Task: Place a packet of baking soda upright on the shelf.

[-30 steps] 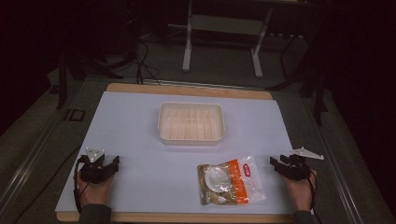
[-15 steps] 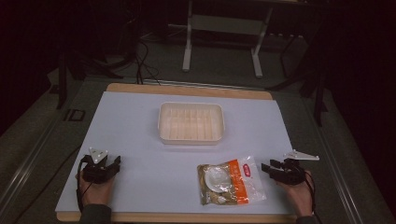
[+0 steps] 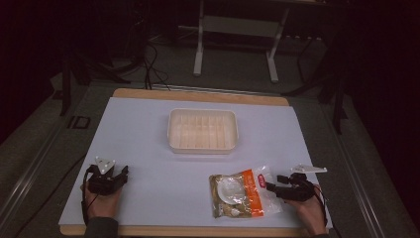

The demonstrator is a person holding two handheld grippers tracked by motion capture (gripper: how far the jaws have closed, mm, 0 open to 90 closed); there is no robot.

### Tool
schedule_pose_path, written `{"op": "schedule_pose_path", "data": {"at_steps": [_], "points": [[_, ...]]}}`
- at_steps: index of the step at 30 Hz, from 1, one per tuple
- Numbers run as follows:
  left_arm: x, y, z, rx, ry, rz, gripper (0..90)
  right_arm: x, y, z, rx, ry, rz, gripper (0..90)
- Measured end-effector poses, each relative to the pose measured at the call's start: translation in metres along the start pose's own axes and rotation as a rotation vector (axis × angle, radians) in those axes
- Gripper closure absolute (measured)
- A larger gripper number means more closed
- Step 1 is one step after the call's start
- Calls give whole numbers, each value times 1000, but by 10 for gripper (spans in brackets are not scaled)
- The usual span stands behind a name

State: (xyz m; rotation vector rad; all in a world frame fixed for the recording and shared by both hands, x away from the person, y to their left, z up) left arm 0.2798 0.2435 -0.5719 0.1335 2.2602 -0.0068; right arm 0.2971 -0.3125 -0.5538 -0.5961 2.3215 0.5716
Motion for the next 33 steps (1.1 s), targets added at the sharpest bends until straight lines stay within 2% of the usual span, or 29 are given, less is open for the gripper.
{"op": "schedule_pose_path", "data": {"at_steps": [5,8,11,13,15,16,17,19,22,27,30,33], "points": [[0,0,0,0,-2,4,494,3,4,4,-15,27,-5,338],[0,0,0,-1,-2,5,492,4,8,9,-40,47,-6,347],[0,0,0,-3,-3,4,492,4,10,9,-56,50,-12,394],[0,0,-1,-3,-4,3,492,5,13,10,-112,64,-11,468],[0,0,0,-3,-4,4,492,5,15,8,-132,56,-14,528],[0,0,-1,-3,-4,3,491,4,15,7,-161,42,-8,538],[0,0,-1,-3,-4,3,491,4,15,7,-161,42,-8,538],[0,0,-1,-3,-4,3,491,1,15,4,-207,26,25,570],[0,0,-1,-1,-5,2,490,5,11,9,-238,46,63,612],[0,0,0,-2,-4,2,489,3,14,9,-278,47,83,675],[0,0,-1,0,-5,0,488,0,14,8,-284,49,94,732],[0,0,-1,-1,-8,-1,487,-4,13,4,-324,24,106,789]]}}
Point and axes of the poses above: each handheld gripper's, and its own axes: z roughly forward along the jaws, x roughly out of its underside, y roughly to its left, the point moved 3 cm from there along z, roughly forward along the jaws
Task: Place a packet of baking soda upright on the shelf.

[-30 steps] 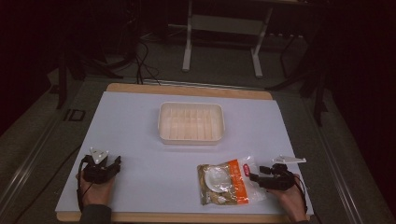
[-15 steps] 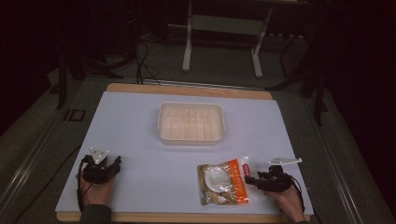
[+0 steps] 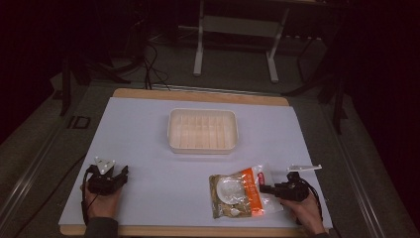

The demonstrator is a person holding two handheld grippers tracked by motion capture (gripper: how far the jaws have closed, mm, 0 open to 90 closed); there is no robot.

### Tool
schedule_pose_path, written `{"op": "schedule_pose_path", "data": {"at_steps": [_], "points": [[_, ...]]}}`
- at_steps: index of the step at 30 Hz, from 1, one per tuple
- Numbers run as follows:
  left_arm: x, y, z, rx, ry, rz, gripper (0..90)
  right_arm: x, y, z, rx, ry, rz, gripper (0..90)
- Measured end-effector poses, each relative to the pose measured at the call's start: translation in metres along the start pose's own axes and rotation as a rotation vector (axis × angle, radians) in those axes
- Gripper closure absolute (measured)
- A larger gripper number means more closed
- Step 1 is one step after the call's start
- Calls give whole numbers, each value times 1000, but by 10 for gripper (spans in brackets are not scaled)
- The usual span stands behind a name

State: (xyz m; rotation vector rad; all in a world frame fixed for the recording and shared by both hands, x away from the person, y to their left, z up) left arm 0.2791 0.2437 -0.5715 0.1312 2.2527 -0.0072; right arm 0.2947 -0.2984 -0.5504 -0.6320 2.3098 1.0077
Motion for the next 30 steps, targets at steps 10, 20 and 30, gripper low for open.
{"op": "schedule_pose_path", "data": {"at_steps": [10,20,30], "points": [[0,0,0,0,-3,-4,486,-6,1,2,-10,43,-6,893],[0,0,0,-1,-6,-6,486,-32,26,-5,-36,52,-8,899],[0,1,-1,-1,-8,-8,487,-55,60,-6,-98,-6,-49,900]]}}
Point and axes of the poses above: each handheld gripper's, and its own axes: z roughly forward along the jaws, x roughly out of its underside, y roughly to its left, the point moved 3 cm from there along z, roughly forward along the jaws
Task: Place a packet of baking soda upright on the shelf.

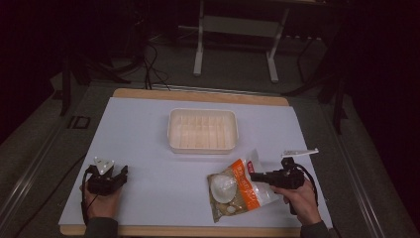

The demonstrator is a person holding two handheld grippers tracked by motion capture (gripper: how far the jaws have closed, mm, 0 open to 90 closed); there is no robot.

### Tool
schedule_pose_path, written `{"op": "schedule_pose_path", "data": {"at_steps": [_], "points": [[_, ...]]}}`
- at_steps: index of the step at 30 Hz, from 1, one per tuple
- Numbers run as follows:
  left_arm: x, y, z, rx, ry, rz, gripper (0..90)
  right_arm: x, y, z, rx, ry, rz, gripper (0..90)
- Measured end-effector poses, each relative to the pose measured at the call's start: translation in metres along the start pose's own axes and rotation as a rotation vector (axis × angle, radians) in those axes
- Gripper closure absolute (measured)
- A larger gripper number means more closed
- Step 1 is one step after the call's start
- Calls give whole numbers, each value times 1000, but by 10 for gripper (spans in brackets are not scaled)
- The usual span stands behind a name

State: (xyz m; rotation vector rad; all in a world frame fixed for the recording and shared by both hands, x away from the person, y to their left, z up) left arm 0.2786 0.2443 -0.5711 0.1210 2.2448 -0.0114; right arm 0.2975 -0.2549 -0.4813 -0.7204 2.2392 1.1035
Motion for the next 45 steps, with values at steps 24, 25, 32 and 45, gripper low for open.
{"op": "schedule_pose_path", "data": {"at_steps": [24,25,32,45], "points": [[0,0,0,3,-2,-6,482,-40,57,34,-175,-62,-45,900],[0,0,0,2,-4,-8,482,-41,58,34,-174,-65,-48,900],[0,0,0,-3,-3,-9,482,-48,60,35,-161,-80,-55,900],[0,1,0,-7,-5,-12,480,-67,66,36,-153,-108,-66,900]]}}
Point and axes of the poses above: each handheld gripper's, and its own axes: z roughly forward along the jaws, x roughly out of its underside, y roughly to its left, the point moved 3 cm from there along z, roughly forward along the jaws
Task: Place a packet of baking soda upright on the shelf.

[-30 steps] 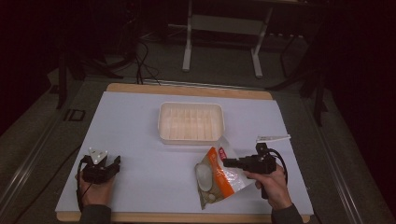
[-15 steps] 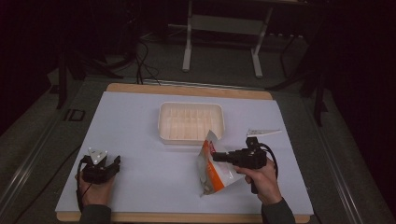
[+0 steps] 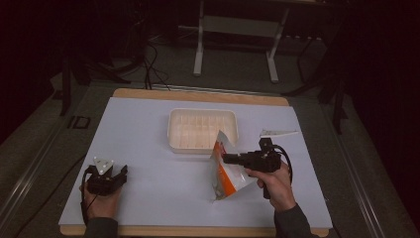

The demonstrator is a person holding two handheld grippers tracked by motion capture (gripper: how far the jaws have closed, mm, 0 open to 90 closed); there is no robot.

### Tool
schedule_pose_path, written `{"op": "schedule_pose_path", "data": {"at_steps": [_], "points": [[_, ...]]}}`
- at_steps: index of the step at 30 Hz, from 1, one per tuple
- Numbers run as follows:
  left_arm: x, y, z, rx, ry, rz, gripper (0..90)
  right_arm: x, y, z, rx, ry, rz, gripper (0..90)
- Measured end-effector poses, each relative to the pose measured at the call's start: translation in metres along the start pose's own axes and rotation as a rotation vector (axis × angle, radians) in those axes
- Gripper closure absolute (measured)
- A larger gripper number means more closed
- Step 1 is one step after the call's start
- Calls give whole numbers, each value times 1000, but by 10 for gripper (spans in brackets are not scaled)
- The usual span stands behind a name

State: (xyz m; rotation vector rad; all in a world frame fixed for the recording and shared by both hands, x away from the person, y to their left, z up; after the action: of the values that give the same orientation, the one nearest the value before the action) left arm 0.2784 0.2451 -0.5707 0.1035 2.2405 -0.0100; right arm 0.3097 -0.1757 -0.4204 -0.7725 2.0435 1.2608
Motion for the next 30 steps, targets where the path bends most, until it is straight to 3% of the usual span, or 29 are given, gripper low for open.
{"op": "schedule_pose_path", "data": {"at_steps": [22,30], "points": [[0,0,1,1,6,3,466,-27,5,21,8,20,-53,900],[0,0,1,2,8,5,466,-37,3,29,37,19,-52,900]]}}
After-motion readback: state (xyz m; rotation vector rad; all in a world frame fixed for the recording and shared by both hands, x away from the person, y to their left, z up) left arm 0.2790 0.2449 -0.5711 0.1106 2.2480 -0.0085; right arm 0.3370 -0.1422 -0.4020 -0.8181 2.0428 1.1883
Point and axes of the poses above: each handheld gripper's, and its own axes: z roughly forward along the jaws, x roughly out of its underside, y roughly to its left, the point moved 3 cm from there along z, roughly forward along the jaws
